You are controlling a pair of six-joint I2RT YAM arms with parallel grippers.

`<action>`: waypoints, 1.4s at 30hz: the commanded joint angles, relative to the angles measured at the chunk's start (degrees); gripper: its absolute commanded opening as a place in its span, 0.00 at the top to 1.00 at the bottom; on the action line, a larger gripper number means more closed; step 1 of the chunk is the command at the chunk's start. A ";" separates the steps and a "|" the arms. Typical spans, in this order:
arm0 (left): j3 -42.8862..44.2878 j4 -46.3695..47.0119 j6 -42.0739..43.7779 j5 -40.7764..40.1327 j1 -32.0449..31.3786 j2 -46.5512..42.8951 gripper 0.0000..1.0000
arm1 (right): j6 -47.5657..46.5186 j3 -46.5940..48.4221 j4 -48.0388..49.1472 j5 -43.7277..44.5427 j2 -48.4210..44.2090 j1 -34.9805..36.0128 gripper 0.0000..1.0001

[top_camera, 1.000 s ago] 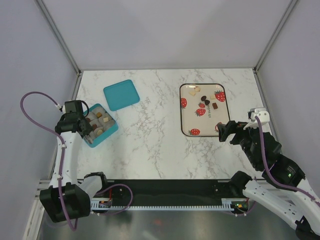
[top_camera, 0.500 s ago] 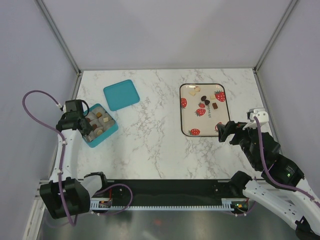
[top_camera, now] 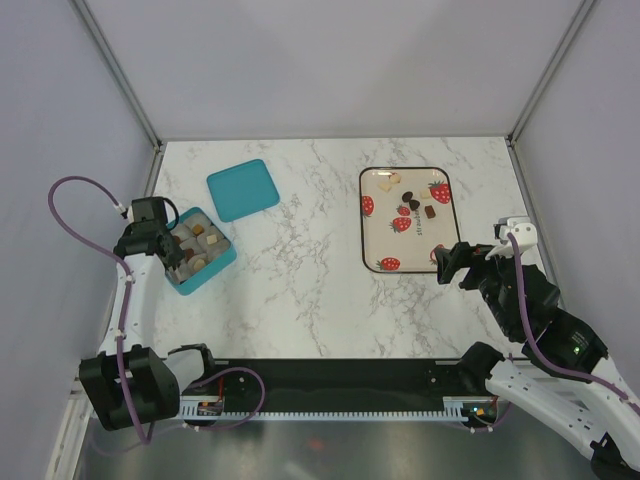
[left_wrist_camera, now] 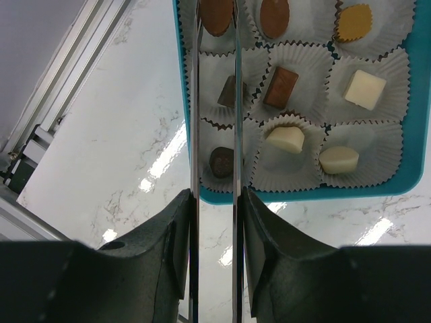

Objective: Pack the chocolate

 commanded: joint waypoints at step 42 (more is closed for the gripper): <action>9.61 1.75 0.05 17.25 -2.42 -5.69 0.56 | 3.56 6.17 -2.79 -2.11 4.43 0.27 0.06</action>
